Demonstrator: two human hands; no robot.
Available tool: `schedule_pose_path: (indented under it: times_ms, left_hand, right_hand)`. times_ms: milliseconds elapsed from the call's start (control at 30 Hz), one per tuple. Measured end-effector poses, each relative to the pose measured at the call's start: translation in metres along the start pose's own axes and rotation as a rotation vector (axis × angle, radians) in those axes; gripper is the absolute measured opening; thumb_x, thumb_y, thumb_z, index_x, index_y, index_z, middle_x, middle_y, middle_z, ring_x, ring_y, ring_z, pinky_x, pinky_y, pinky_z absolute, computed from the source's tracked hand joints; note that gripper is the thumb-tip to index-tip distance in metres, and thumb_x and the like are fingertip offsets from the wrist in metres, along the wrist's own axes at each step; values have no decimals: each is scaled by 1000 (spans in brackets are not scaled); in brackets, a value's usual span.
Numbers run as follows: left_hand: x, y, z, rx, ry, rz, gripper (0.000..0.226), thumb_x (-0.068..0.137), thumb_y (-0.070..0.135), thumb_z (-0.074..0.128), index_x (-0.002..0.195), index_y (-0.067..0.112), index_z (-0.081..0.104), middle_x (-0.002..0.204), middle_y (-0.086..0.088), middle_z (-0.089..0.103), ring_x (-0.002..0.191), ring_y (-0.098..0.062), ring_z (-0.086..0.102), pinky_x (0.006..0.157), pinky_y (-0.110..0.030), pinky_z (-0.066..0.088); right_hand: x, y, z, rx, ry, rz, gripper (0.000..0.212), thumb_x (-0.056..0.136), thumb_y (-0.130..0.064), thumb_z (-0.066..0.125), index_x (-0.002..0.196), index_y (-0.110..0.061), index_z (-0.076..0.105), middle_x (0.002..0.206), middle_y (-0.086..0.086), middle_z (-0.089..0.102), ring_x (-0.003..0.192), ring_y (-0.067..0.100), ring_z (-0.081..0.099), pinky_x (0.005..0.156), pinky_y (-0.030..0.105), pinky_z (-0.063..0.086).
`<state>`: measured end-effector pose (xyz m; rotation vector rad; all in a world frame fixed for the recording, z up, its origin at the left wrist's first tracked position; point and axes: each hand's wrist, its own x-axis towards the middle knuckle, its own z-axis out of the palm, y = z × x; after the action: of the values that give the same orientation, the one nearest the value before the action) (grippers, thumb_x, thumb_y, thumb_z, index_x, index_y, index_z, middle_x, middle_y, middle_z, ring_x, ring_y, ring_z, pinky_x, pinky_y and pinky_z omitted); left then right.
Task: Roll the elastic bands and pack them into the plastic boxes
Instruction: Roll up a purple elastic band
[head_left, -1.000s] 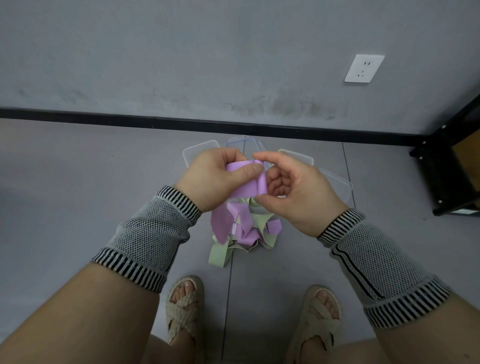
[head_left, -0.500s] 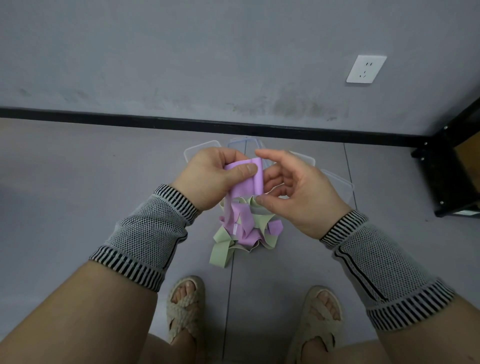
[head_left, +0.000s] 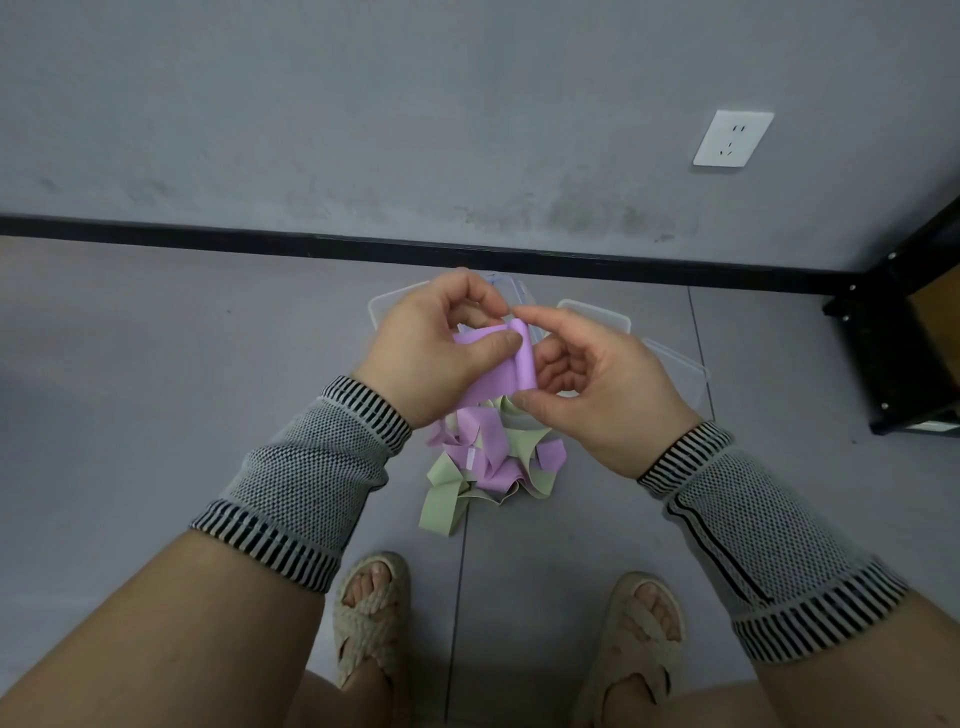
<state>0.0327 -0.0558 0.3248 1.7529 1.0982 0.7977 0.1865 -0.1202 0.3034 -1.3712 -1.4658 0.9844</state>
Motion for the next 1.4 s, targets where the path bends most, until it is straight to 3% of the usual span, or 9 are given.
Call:
schedule_pose_path:
  times_ms: [167, 267, 400, 633, 733, 833, 967, 1133, 1400]
  left_hand:
    - [-1, 0, 4, -12, 44, 29, 20, 77, 14, 76, 75, 24, 59, 73, 8, 63, 69, -7, 58, 68, -25, 49]
    - [0, 0, 3, -45, 30, 28, 21, 78, 9, 73, 74, 24, 59, 72, 9, 63, 68, -4, 57, 68, -21, 48]
    - [1, 0, -2, -148, -15, -27, 16, 78, 8, 73, 77, 18, 60, 73, -1, 64, 68, -10, 58, 68, -28, 49]
    - [0, 1, -4, -244, -78, -96, 13, 83, 3, 66, 82, 14, 60, 69, -3, 64, 59, -8, 56, 53, -16, 45]
    - [0, -2, -4, -259, -98, -105, 10, 73, 16, 67, 81, 16, 61, 69, -1, 65, 66, -13, 58, 63, -22, 49]
    - [0, -3, -3, -260, -103, -106, 10, 72, 17, 66, 80, 17, 60, 70, -3, 65, 70, -17, 58, 67, -26, 49]
    - [0, -3, -3, -236, -112, -102, 15, 82, 4, 67, 80, 16, 58, 71, -6, 65, 67, -16, 58, 63, -24, 48]
    - [-1, -1, -3, -153, -117, -112, 15, 83, 9, 67, 80, 17, 55, 63, 1, 66, 55, -6, 56, 54, -18, 45]
    - [-1, -1, -8, 2, -113, -21, 23, 84, 2, 64, 82, 24, 55, 66, -2, 61, 56, -9, 53, 53, -24, 45]
  right_hand:
    - [0, -1, 0, -31, 0, -8, 65, 74, 6, 71, 120, -36, 54, 80, -2, 61, 76, 23, 61, 76, 24, 54]
    - [0, -1, 1, -38, 5, -9, 68, 75, 6, 70, 121, -40, 51, 82, -4, 60, 77, 20, 61, 75, 26, 54]
    - [1, -2, -1, 15, 14, 0, 69, 76, 6, 69, 116, -45, 48, 84, -3, 62, 76, 11, 60, 73, 24, 51]
    - [0, -4, -2, 80, -27, 14, 65, 75, 8, 70, 113, -42, 52, 89, 2, 63, 79, 14, 61, 73, 26, 53]
    - [-1, -4, -2, 92, -53, 23, 67, 75, 8, 71, 116, -41, 51, 89, -2, 66, 79, 10, 63, 75, 25, 54]
    - [-1, -4, -3, 68, -54, 14, 68, 74, 7, 72, 115, -43, 50, 86, -3, 65, 76, 9, 62, 74, 24, 53]
    - [-1, -4, -2, 38, -52, 4, 65, 73, 6, 73, 113, -41, 52, 84, 2, 63, 74, 15, 61, 74, 29, 55]
    - [-1, -2, -4, 17, -25, -14, 61, 71, 8, 70, 107, -39, 55, 83, 9, 63, 72, 20, 61, 73, 30, 55]
    - [0, -1, -5, -7, -15, -9, 62, 72, 8, 68, 107, -41, 54, 79, -1, 60, 71, 19, 59, 73, 29, 54]
